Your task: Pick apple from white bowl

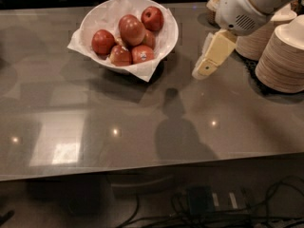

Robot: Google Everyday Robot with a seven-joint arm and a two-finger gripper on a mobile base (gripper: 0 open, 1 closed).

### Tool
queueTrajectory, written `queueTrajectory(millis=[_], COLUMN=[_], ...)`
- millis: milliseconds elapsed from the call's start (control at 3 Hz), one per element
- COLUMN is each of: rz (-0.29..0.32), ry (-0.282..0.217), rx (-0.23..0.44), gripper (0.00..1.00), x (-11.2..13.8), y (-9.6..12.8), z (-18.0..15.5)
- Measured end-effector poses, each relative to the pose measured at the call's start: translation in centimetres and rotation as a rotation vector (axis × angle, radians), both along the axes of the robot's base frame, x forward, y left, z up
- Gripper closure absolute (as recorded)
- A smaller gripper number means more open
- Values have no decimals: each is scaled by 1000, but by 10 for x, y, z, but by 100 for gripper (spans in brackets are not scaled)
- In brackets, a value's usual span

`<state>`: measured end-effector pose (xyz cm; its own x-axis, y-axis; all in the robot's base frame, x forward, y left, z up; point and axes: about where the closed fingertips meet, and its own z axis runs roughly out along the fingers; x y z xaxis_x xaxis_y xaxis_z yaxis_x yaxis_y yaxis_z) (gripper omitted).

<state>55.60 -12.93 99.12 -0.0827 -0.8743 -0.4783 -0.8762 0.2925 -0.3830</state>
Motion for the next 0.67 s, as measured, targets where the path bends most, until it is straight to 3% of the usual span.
queueTrajectory(millis=[667], rz=[90], ry=[-105], rx=[121], gripper=[0], x=[60], y=[77], z=[8])
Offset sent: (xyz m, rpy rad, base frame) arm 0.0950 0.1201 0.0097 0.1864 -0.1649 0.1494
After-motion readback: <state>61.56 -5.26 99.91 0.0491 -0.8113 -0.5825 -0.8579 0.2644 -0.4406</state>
